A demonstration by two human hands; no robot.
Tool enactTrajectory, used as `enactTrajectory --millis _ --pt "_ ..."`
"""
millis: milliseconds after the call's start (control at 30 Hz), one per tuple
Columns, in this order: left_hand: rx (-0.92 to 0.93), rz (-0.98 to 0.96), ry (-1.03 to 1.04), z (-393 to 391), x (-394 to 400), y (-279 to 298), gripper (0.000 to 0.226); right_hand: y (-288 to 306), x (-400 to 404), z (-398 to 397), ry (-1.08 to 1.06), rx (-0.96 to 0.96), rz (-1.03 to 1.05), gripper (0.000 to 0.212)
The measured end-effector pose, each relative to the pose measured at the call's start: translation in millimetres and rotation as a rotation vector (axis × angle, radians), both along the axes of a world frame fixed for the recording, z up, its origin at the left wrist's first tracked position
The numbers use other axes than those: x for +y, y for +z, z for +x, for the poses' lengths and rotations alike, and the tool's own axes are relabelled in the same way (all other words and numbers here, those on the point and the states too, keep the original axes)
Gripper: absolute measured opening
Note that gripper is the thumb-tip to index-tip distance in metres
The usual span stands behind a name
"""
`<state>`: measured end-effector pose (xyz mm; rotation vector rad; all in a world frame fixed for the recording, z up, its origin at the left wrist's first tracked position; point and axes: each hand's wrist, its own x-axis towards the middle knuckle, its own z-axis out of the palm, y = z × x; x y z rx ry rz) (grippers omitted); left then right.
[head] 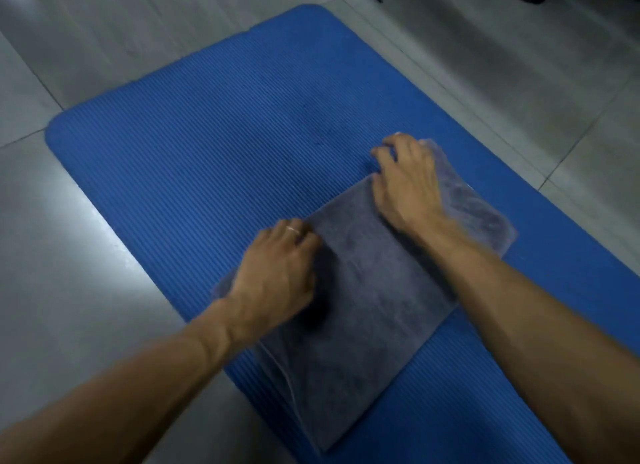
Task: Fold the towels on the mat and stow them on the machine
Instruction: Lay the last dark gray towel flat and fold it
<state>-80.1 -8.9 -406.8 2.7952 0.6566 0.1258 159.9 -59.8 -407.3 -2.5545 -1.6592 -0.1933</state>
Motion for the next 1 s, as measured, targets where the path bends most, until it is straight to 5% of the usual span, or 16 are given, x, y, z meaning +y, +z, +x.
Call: enactTrajectory --millis 67,167,333,467,600,733,1000 --pt "0.048 -0.041 -0.035 8.7 -20.9 -14.7 0.055 -13.4 -16.6 -32.8 0.105 0.162 0.025 0.043" --pt "0.165 0.0 -0.075 -6.6 -27.4 -31.4 0.083 -32.0 -43.8 -42.6 0.208 0.224 -0.26 0.066" --pt "0.186 0.028 -0.241 -30.6 -20.0 -34.7 0.105 -25.4 -45.1 62.5 -0.156 0.16 -0.414 0.07" --pt "0.181 0.051 -0.27 -25.7 -20.5 -24.3 0.096 -9.2 -56.0 80.7 -0.396 0.146 -0.419 0.068" --pt "0.08 0.008 -0.282 10.0 -70.0 -20.3 0.074 -12.4 -83.2 2.9 -0.029 0.115 -0.157 0.057" --pt "0.195 -0.004 -0.278 15.3 -110.5 -34.6 0.096 -32.7 -147.5 -30.0 0.185 0.214 -0.274 0.059" --pt "0.257 0.068 -0.372 -3.9 -111.3 -27.1 0.114 -17.7 -192.4 69.1 -0.328 0.25 -0.478 0.062"
